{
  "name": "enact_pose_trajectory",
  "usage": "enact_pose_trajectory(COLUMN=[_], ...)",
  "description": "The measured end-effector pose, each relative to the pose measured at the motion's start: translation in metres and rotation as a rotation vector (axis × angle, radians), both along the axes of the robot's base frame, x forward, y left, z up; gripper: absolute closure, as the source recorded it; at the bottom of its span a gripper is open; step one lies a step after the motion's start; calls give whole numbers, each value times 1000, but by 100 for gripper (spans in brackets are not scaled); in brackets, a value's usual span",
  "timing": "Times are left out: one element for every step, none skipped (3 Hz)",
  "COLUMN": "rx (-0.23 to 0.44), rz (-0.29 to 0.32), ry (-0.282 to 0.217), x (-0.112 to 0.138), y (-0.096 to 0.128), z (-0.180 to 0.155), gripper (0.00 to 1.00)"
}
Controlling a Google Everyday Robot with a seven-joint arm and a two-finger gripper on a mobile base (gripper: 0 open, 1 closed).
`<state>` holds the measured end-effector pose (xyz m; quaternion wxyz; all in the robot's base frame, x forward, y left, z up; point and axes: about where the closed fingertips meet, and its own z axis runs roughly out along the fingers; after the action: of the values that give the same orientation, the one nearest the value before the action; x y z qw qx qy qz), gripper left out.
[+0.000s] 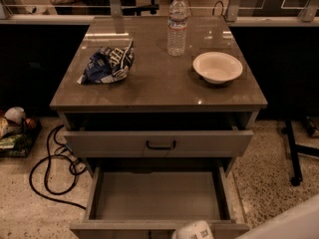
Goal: Close middle drawer
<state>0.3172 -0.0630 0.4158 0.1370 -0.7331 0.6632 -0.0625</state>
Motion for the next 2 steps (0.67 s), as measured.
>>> enact_pose_trajectory(rx=[-39, -73], rz=[-5, -5], ry=[-63, -110], x=[24, 43], y=[-4, -7], z=[17, 31], gripper=[100, 100])
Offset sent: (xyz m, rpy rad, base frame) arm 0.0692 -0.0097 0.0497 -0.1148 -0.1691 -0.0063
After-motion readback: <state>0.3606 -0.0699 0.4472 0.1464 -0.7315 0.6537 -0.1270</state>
